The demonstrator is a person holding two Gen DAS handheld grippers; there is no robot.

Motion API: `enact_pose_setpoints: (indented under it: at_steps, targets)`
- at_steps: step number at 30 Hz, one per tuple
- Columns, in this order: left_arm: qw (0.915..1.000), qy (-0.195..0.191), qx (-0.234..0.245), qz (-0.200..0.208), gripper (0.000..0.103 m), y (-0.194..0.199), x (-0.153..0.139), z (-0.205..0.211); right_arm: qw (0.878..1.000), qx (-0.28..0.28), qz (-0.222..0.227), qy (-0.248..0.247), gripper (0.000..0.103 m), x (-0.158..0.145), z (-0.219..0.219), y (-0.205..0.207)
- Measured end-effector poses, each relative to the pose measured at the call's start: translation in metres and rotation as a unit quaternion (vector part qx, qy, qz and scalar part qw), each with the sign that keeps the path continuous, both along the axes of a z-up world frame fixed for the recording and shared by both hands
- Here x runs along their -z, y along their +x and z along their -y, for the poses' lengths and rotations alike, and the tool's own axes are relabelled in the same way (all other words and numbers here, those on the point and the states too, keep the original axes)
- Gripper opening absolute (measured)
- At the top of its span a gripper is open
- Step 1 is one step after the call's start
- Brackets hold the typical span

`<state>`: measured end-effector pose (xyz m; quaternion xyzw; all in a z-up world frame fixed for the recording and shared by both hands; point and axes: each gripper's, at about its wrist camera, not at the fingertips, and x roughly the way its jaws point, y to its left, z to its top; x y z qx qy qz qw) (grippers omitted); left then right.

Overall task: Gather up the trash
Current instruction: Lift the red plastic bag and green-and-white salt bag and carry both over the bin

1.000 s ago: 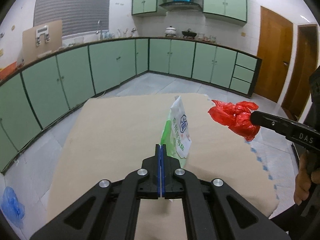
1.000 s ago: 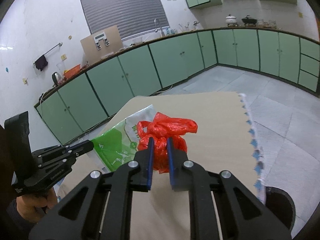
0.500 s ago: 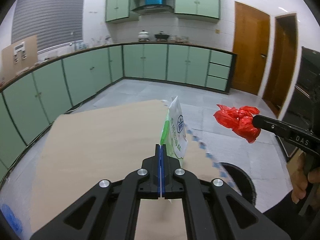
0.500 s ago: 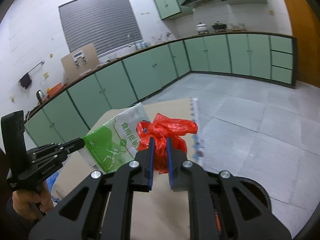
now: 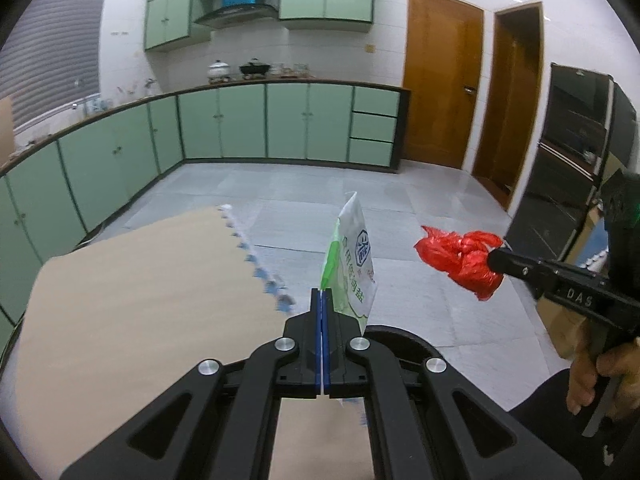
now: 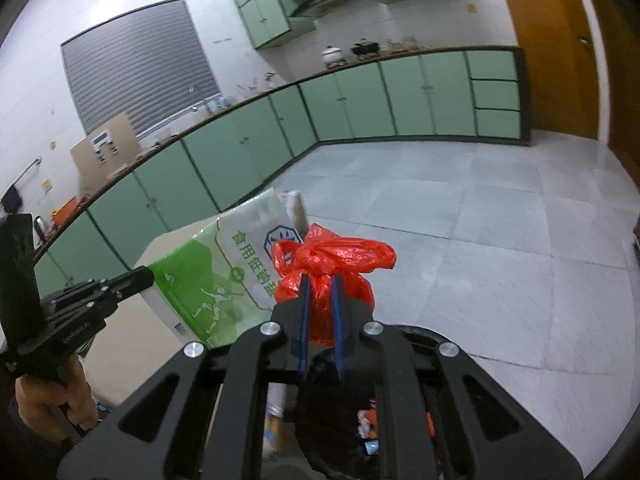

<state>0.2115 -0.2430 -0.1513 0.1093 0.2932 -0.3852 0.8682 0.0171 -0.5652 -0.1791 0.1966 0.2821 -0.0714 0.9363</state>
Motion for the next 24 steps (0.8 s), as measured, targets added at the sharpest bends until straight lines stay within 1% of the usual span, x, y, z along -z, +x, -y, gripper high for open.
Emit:
enact_pose_setpoints:
  at_steps: [5,11,15,21,24]
  targets:
    - [0.9996,0.008,0.021,-0.015,0.000,-0.015,0.016,0.029,0.999,0.023,-0.028,0.015,0.009,0.030,0.017,-0.018]
    - [0.9971,0.040,0.035,-0.054,0.000,-0.032,0.054,0.059,0.997,0.029,-0.064,0.025,0.008,0.064,0.022,-0.027]
    - [0.9952,0.055,0.042,-0.069,0.000,-0.039,0.071,0.077,0.995,0.031,-0.087,0.031,0.008,0.083,0.024,-0.026]
    - [0.9902,0.099,0.033,-0.093,0.000,-0.036,0.100,0.099,0.990,0.038,-0.125,0.044,0.008,0.113,0.035,-0.018]
    - [0.9871,0.116,0.030,-0.105,0.000,-0.038,0.113,0.106,0.986,0.039,-0.155,0.052,0.008,0.133,0.038,-0.011]
